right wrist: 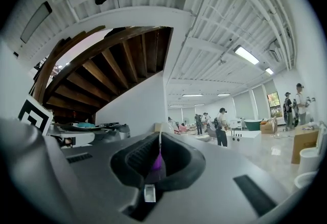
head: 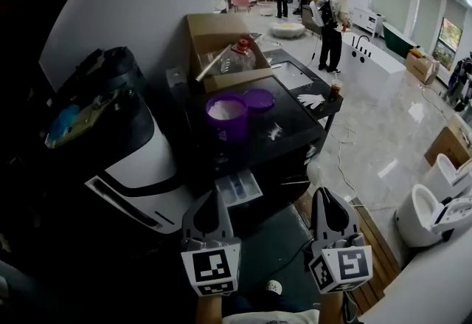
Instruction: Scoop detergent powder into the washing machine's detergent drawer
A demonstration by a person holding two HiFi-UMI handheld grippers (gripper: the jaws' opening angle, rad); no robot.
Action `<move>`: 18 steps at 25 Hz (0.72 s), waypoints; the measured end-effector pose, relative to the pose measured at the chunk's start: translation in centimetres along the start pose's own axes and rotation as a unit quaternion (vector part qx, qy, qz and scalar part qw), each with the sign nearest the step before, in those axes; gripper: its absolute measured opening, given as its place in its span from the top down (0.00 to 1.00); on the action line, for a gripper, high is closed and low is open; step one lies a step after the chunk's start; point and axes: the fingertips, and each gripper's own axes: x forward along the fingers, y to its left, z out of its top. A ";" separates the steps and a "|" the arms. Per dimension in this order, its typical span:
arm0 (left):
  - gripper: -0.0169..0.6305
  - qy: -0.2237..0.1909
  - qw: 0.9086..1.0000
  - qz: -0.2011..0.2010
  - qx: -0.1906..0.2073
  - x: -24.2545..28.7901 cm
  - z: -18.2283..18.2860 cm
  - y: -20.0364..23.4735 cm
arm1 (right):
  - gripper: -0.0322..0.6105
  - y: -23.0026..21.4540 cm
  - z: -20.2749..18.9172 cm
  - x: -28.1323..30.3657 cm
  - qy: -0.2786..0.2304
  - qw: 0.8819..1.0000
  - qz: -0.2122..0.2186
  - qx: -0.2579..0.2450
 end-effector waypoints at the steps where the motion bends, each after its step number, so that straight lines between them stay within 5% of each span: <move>1: 0.97 0.001 1.000 0.003 0.000 0.3 0.0 -0.5 | 0.92 -0.6 -0.1 0.3 0.001 1.000 0.005 0.001; 18: 0.97 0.035 0.998 0.051 -0.001 3.3 -1.2 -0.3 | 0.92 -1.9 -2.0 5.9 0.022 0.998 0.058 0.026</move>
